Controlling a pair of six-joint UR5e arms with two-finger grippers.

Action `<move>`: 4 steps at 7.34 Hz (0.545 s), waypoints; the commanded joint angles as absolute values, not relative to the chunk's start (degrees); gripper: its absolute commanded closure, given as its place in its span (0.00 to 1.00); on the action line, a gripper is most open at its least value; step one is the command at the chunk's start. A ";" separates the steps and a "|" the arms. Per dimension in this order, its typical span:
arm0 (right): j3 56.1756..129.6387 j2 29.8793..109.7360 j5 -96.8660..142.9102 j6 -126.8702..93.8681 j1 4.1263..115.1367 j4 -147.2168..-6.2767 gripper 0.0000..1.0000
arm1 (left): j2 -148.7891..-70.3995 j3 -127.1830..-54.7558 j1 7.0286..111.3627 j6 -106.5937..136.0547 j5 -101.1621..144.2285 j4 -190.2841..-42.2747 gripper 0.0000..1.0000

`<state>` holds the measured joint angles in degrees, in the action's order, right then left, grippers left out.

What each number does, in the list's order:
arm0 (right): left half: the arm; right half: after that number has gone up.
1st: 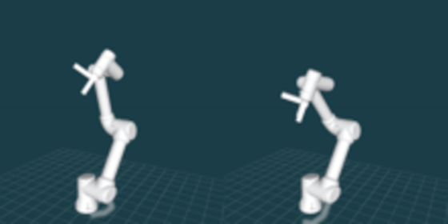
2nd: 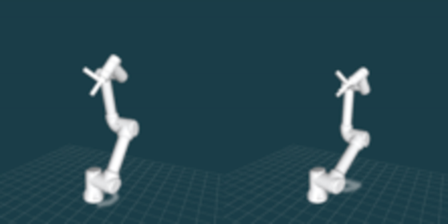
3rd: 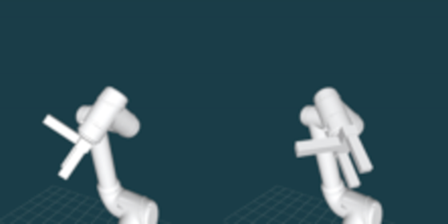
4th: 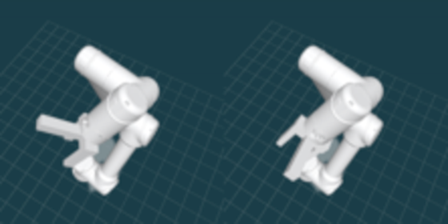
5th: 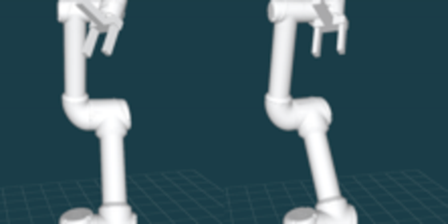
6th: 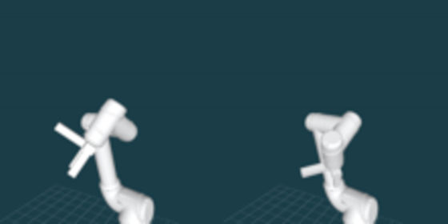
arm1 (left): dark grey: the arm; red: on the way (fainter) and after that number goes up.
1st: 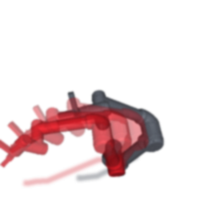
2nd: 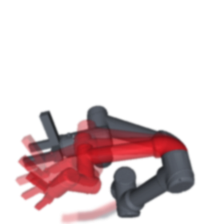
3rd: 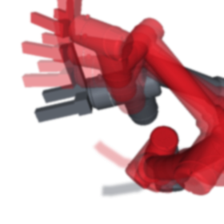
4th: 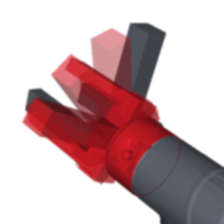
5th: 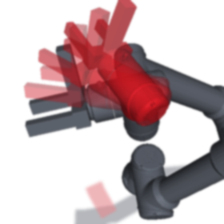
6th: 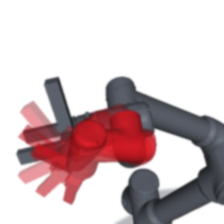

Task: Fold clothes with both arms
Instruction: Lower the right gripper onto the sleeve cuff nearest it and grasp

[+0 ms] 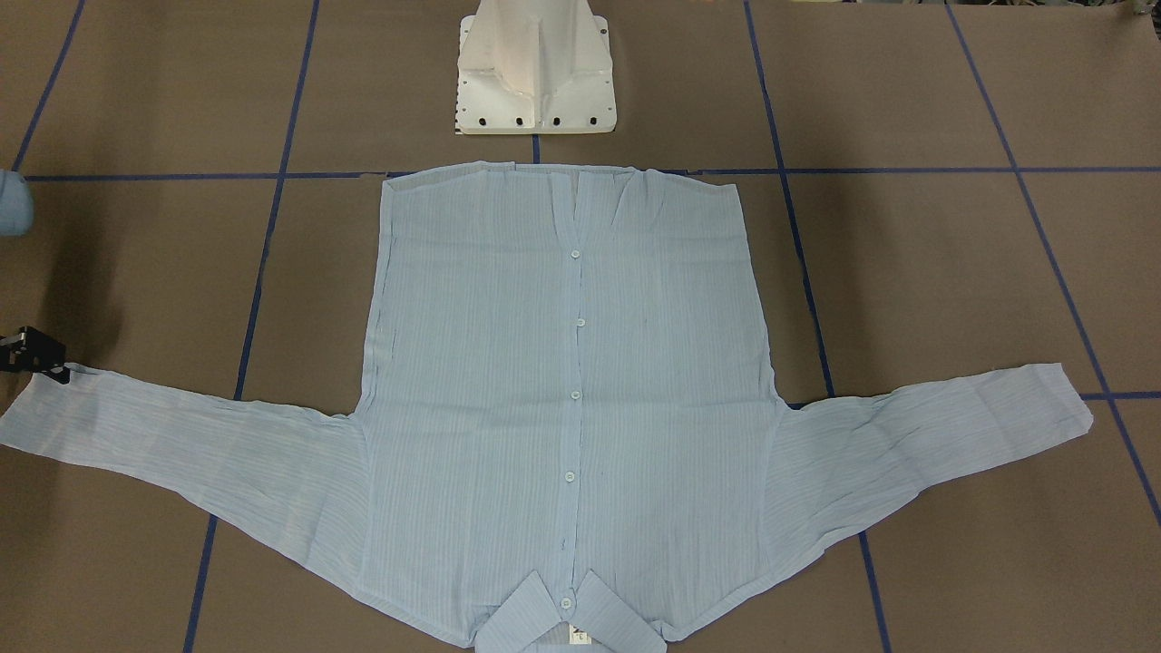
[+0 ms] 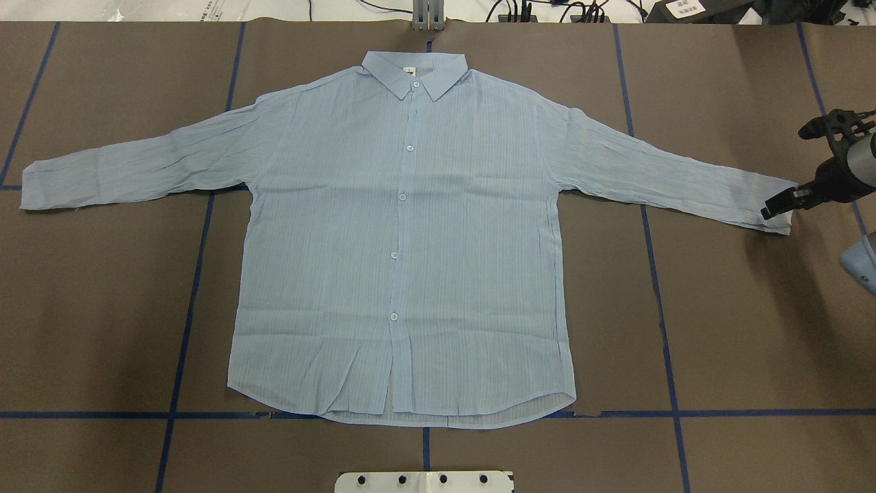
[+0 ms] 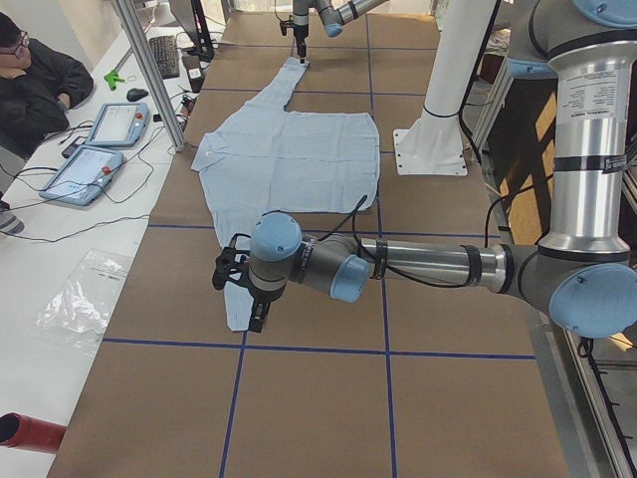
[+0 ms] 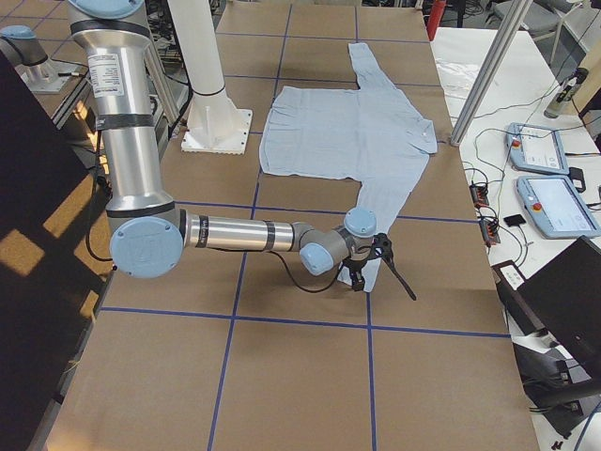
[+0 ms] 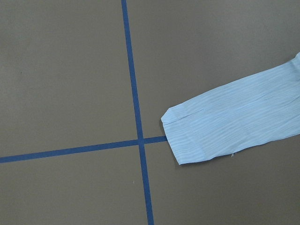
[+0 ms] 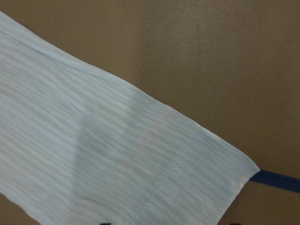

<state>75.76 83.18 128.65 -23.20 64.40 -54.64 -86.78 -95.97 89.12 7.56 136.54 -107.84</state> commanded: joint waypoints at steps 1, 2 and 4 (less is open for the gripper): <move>75.67 82.88 128.67 -23.12 64.34 -54.84 0.35 | -86.75 -95.98 89.12 7.56 136.58 -107.84 0.00; 75.67 82.88 128.67 -23.12 64.34 -55.10 0.37 | -86.75 -95.98 89.12 7.56 136.58 -107.84 0.00; 75.67 82.88 128.67 -23.20 64.42 -55.20 0.37 | -86.75 -95.98 89.12 7.56 136.58 -107.84 0.00</move>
<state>75.68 82.89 128.67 -23.17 64.39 -55.12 -86.75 -95.97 89.12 7.56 136.58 -107.84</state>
